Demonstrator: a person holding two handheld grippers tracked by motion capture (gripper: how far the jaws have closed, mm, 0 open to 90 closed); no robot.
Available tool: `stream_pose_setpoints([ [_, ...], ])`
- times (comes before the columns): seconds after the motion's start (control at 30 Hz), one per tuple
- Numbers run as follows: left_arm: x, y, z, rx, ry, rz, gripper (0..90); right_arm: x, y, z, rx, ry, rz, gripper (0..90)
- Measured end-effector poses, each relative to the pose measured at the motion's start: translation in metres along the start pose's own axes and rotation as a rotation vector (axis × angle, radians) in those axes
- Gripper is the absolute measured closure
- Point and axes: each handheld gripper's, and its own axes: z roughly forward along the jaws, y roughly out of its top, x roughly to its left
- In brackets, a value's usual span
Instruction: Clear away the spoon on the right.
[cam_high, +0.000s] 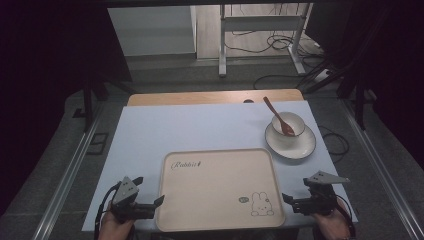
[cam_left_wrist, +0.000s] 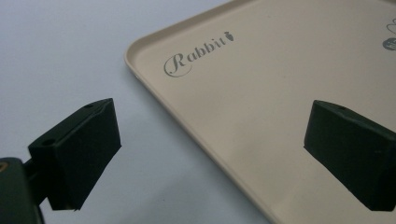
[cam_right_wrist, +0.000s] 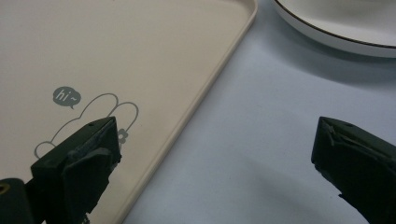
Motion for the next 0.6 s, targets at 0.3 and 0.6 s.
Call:
stream_pose_setpoints([
  [0.3,-0.0009,0.0003,0.0005,0.004,0.003,0.007,3.5,0.0001,0.0003,0.0003,0.000,0.000,-0.003,1.6],
  [0.6,-0.0013,0.0003,0.0006,0.005,0.005,0.010,3.5,-0.0006,0.0058,-0.0019,-0.034,-0.016,-0.031,1.5],
])
